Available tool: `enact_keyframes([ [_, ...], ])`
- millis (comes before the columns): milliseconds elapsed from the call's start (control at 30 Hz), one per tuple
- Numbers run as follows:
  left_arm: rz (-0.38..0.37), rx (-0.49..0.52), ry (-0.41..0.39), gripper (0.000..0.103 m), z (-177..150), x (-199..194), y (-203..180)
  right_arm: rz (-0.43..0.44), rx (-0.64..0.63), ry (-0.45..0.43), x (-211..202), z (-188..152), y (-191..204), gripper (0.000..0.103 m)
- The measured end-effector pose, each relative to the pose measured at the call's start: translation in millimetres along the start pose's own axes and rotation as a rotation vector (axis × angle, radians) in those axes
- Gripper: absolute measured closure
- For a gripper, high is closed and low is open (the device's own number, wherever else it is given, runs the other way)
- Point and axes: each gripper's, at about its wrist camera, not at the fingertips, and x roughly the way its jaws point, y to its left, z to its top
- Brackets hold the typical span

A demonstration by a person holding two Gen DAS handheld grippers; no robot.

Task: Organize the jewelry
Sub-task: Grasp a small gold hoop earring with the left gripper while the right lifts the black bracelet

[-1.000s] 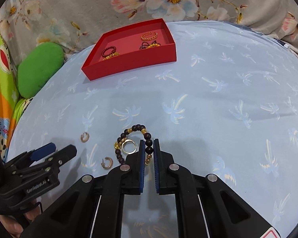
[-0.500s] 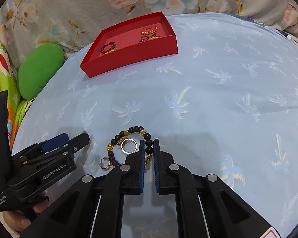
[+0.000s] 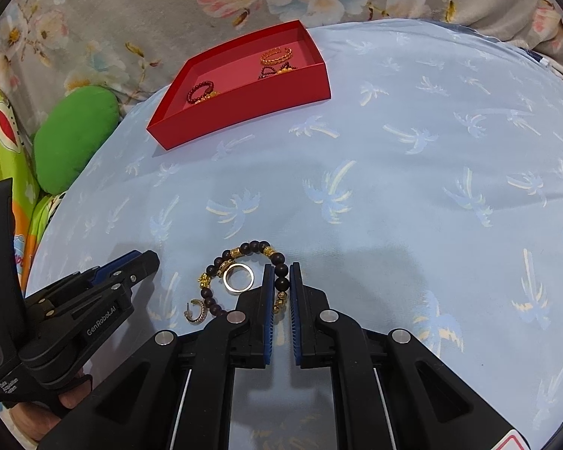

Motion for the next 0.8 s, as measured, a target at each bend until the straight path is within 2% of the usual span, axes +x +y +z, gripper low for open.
enact_keyframes([
  [467, -0.054, -0.009, -0.026, 0.085, -2, -44, 8, 0.026, -0.059, -0.092, -40, 21, 26, 0.096],
  [633, -0.076, -0.016, -0.061, 0.085, 12, -64, 16, 0.043, -0.084, -0.139, -57, 41, 39, 0.096],
  [800, -0.08, 0.003, -0.106, 0.085, 39, -79, 20, 0.069, -0.099, -0.173, -63, 71, 50, 0.096],
])
